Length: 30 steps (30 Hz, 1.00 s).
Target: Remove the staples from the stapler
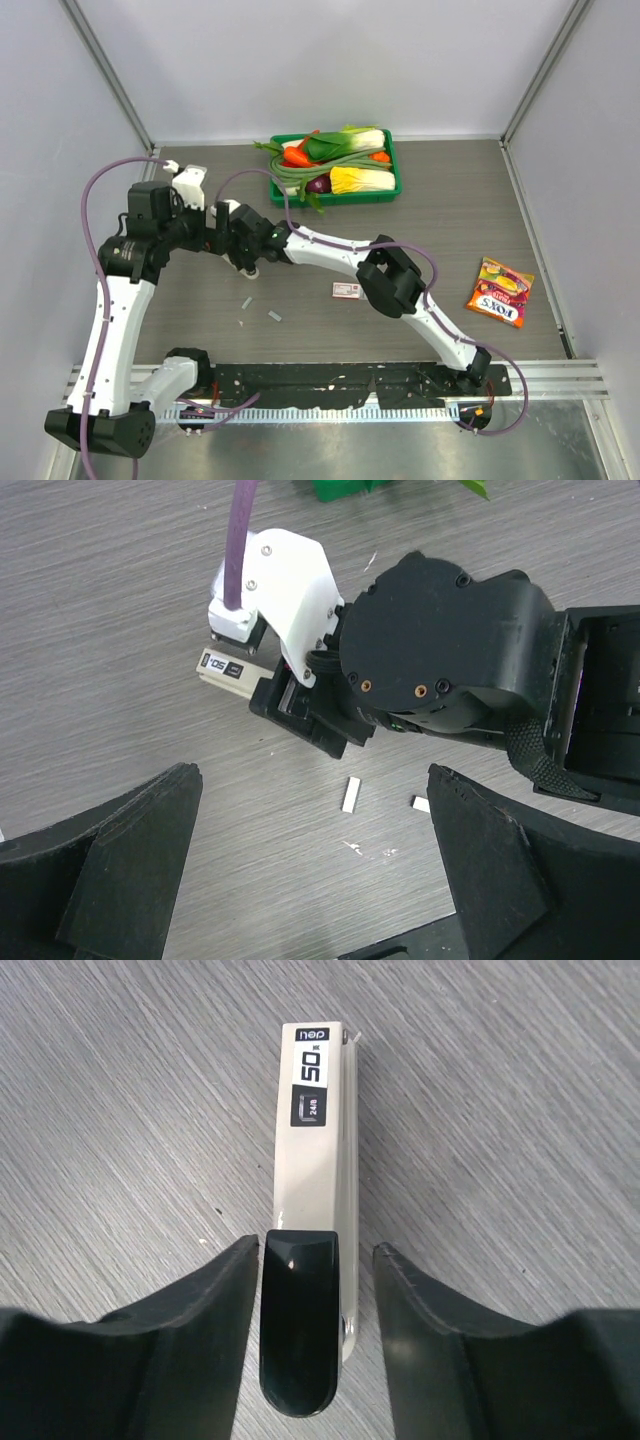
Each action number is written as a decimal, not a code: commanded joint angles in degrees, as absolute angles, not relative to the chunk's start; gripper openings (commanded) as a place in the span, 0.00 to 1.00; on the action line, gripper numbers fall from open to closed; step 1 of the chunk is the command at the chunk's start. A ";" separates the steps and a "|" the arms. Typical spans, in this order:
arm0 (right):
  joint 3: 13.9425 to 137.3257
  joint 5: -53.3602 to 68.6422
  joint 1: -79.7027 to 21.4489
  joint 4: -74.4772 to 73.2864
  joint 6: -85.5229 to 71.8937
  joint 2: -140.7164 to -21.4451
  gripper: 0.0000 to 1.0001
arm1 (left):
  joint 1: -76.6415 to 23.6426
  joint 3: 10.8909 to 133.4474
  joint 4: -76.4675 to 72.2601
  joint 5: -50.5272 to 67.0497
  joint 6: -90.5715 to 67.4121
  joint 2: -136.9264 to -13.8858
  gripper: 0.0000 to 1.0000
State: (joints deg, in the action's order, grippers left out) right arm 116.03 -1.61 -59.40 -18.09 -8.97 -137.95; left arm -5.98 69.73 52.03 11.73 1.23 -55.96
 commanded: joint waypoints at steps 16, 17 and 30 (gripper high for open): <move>96.96 -3.51 -49.75 -29.69 10.80 -111.11 0.69 | -5.62 70.23 50.62 15.29 0.26 -56.51 1.00; 94.86 -5.78 -49.57 -30.32 12.29 -110.57 0.69 | -5.62 69.96 50.62 15.64 0.26 -56.60 1.00; 94.13 -2.40 -47.82 -33.05 16.09 -114.17 0.67 | -5.62 68.47 51.24 17.93 2.19 -56.25 1.00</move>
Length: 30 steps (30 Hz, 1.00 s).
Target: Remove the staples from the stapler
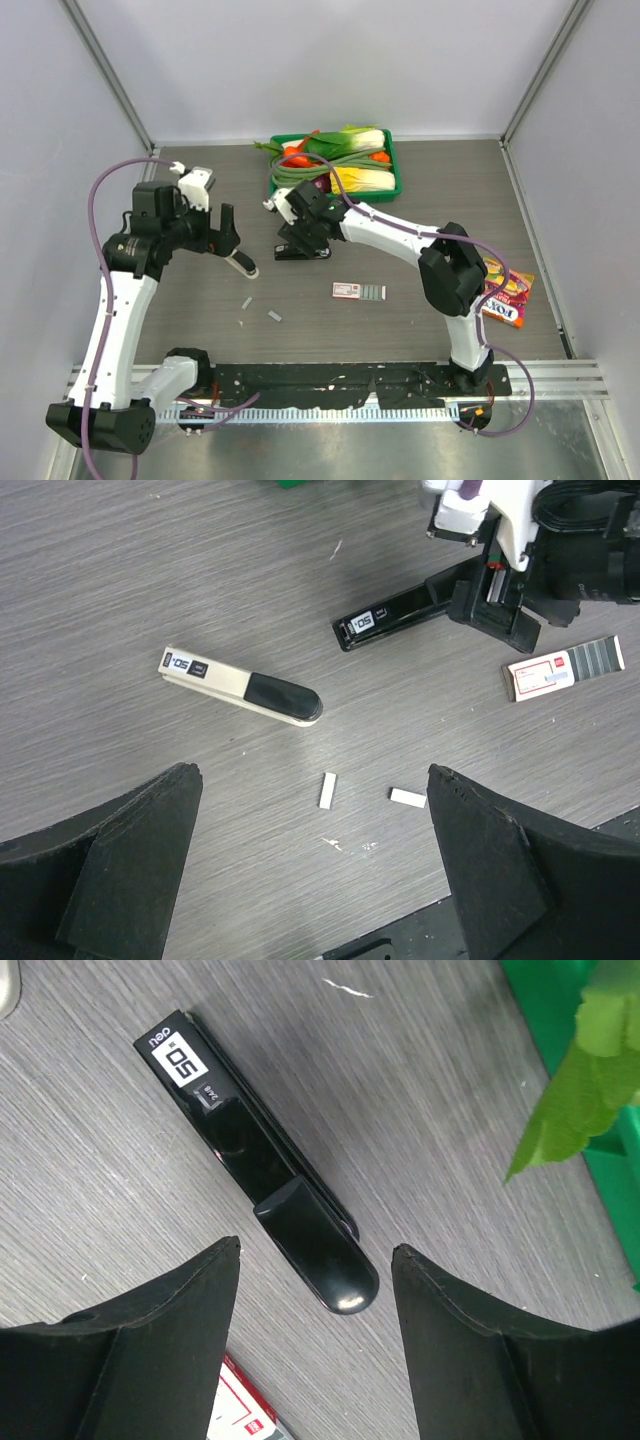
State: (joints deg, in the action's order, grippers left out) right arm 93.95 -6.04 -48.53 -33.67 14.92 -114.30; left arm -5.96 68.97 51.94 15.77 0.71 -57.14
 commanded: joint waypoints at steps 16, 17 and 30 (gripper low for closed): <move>92.90 3.25 -46.58 -32.43 17.93 -116.81 0.64 | -5.62 68.29 51.24 21.26 3.25 -57.04 1.00; 93.07 3.86 -46.50 -32.26 17.84 -116.98 0.64 | -5.62 68.20 51.24 21.36 3.34 -57.04 1.00; 91.06 8.79 -47.02 -31.65 14.86 -117.34 0.48 | -5.62 66.45 50.45 22.06 3.87 -57.13 1.00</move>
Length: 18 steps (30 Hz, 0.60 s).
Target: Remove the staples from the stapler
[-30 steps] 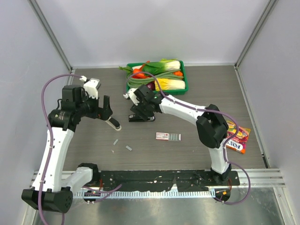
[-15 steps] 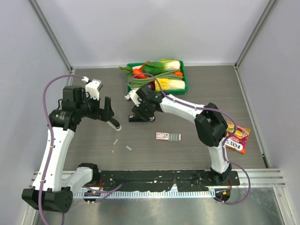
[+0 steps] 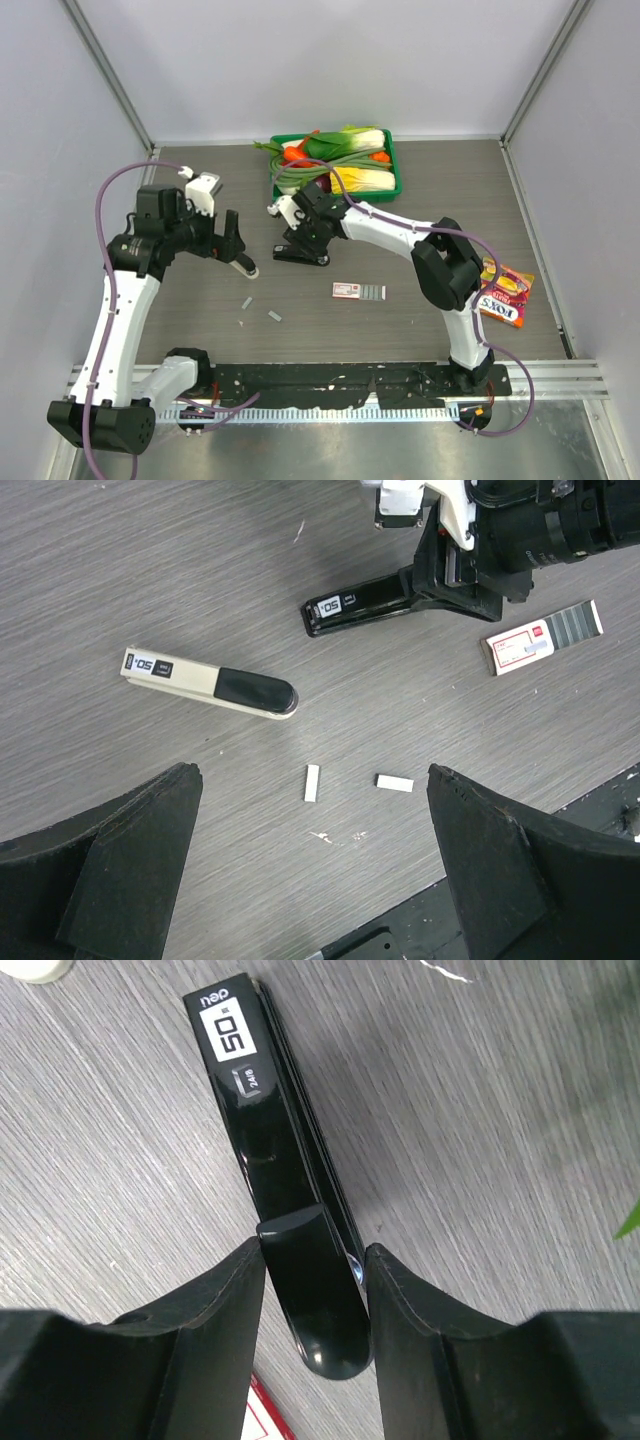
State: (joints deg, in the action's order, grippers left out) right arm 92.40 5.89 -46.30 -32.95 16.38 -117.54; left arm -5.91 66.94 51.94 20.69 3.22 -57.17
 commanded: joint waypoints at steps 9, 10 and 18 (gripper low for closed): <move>88.16 3.70 -49.48 -31.03 13.45 -116.02 0.45 | -5.62 65.92 49.75 22.24 3.87 -57.74 1.00; 87.72 3.08 -49.48 -30.76 13.10 -115.84 0.43 | -5.62 65.66 49.57 22.15 3.87 -57.74 1.00; 84.20 0.97 -49.57 -22.08 6.69 -108.92 0.13 | -5.54 64.08 48.52 21.88 4.22 -57.92 1.00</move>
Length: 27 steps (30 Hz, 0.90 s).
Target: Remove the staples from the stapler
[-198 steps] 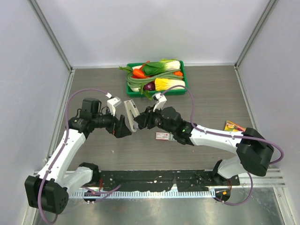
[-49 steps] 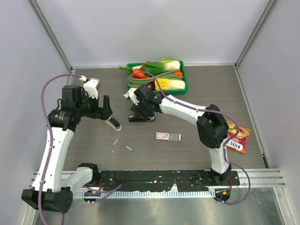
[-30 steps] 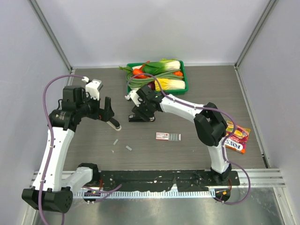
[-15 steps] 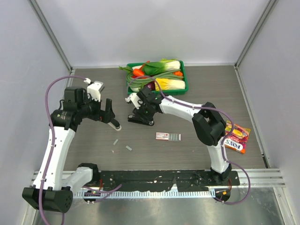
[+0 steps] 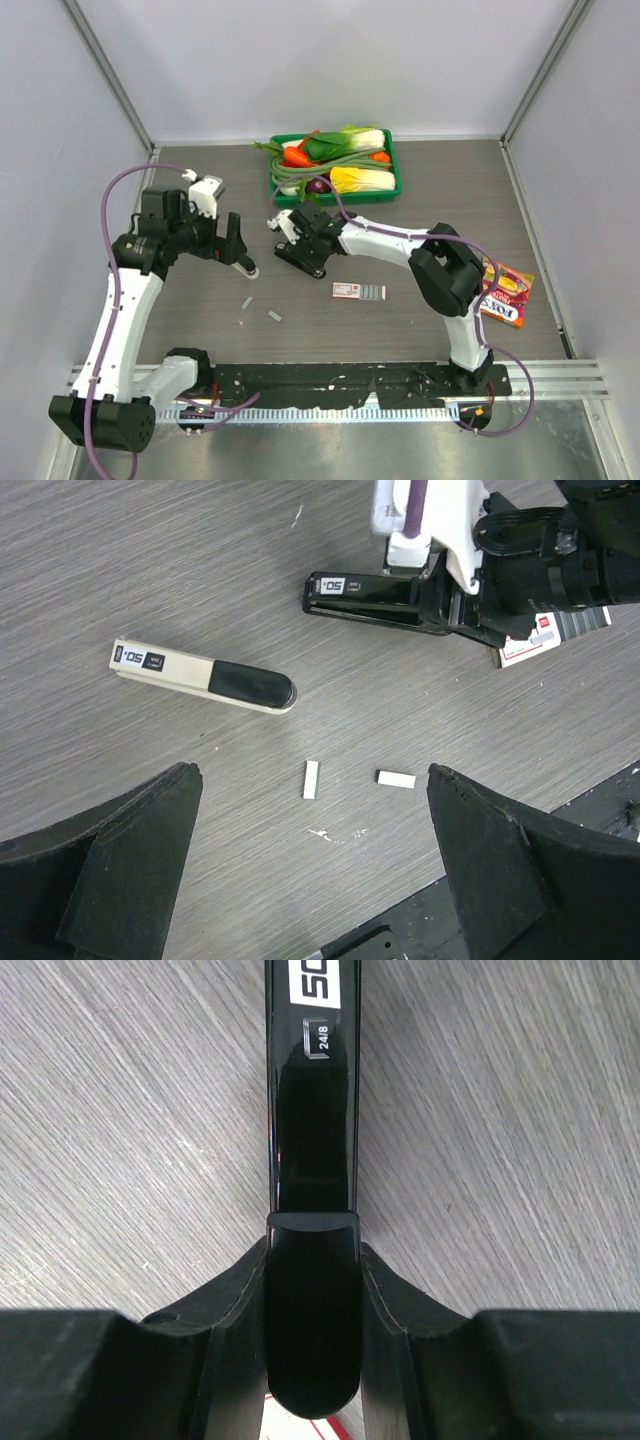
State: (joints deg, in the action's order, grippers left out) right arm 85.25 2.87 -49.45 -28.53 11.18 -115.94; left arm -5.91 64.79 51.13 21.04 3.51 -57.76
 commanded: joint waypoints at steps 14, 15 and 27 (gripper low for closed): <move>54.68 1.24 -52.81 17.31 -27.06 -80.87 0.01 | -18.63 57.57 40.43 14.85 1.85 -62.22 1.00; 53.97 0.80 -53.08 18.27 -27.85 -80.16 0.01 | -18.72 57.57 40.17 15.72 1.76 -62.31 1.00; 50.36 -9.92 -60.12 23.11 -32.78 -75.94 0.01 | -22.84 54.94 37.53 28.30 -1.32 -61.00 1.00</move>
